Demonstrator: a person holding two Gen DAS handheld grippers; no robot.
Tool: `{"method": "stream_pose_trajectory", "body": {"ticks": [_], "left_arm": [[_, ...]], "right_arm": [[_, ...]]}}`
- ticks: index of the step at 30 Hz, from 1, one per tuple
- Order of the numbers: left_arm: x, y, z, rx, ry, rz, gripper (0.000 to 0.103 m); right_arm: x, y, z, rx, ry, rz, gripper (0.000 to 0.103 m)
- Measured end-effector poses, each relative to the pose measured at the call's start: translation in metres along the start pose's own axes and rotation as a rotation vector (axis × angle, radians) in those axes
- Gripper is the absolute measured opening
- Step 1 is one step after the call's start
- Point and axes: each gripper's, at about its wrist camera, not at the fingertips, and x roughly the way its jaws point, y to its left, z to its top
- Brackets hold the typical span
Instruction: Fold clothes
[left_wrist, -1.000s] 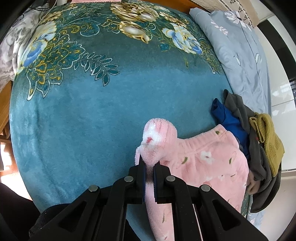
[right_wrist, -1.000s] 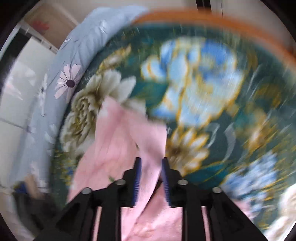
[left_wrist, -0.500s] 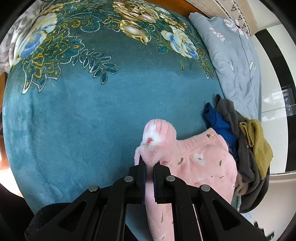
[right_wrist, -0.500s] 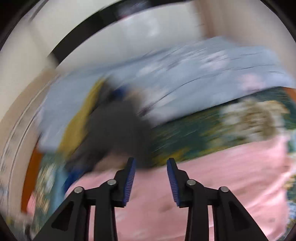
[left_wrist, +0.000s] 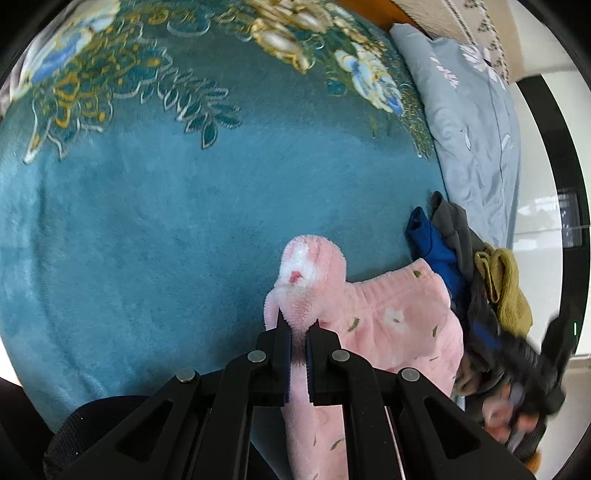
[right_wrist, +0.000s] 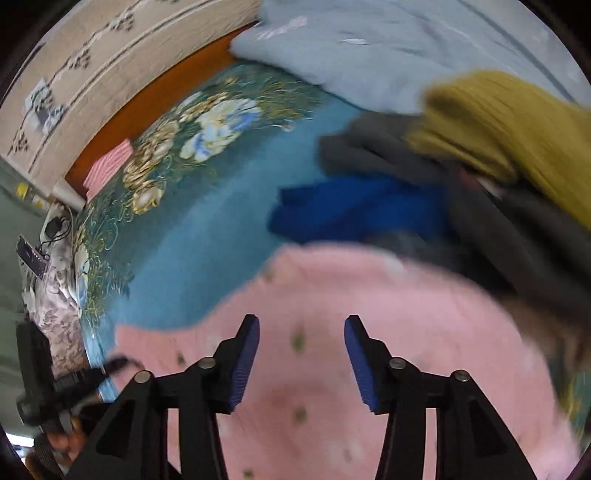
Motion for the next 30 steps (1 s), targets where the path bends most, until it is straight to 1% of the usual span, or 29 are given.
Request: {"method": "stream_pose_trajectory", "body": {"ticks": [3, 6, 9, 11, 13, 15, 17, 18, 21, 25, 28, 30], "left_arm": [[0.004, 0.003, 0.002, -0.008, 0.009, -0.020, 0.005], [0.006, 0.010, 0.005, -0.039, 0.016, -0.071, 0.005], [0.009, 0.019, 0.007, -0.091, 0.030, -0.117, 0.005], [0.010, 0.019, 0.008, -0.090, 0.036, -0.118, 0.005], [0.012, 0.018, 0.008, -0.089, 0.042, -0.121, 0.005], [0.014, 0.016, 0.009, -0.087, 0.047, -0.119, 0.010], [0.016, 0.013, 0.009, -0.075, 0.054, -0.116, 0.032], [0.017, 0.012, 0.009, -0.068, 0.060, -0.108, 0.033], [0.022, 0.007, 0.011, -0.053, 0.083, -0.056, 0.033], [0.034, 0.003, 0.016, -0.052, 0.137, 0.006, 0.034], [0.038, 0.001, 0.017, -0.045, 0.149, 0.018, 0.034], [0.039, 0.001, 0.018, -0.042, 0.156, 0.022, 0.034]], "right_arm": [[0.034, 0.009, 0.028, -0.056, 0.071, -0.059, 0.052], [0.069, 0.016, 0.053, -0.118, 0.148, -0.114, 0.053], [0.095, 0.018, 0.063, -0.182, 0.218, -0.132, 0.052], [0.108, 0.018, 0.063, -0.213, 0.266, -0.125, 0.053], [0.120, 0.017, 0.061, -0.255, 0.315, -0.137, 0.052], [0.127, 0.015, 0.058, -0.276, 0.333, -0.153, 0.052], [0.133, 0.012, 0.055, -0.287, 0.343, -0.162, 0.053], [0.135, 0.011, 0.053, -0.288, 0.339, -0.165, 0.053], [0.137, 0.011, 0.054, -0.296, 0.315, -0.175, 0.053], [0.140, 0.014, 0.056, -0.335, 0.301, -0.205, 0.054], [0.146, 0.011, 0.055, -0.331, 0.326, -0.201, 0.055], [0.147, 0.005, 0.057, -0.295, 0.339, -0.182, 0.055]]}}
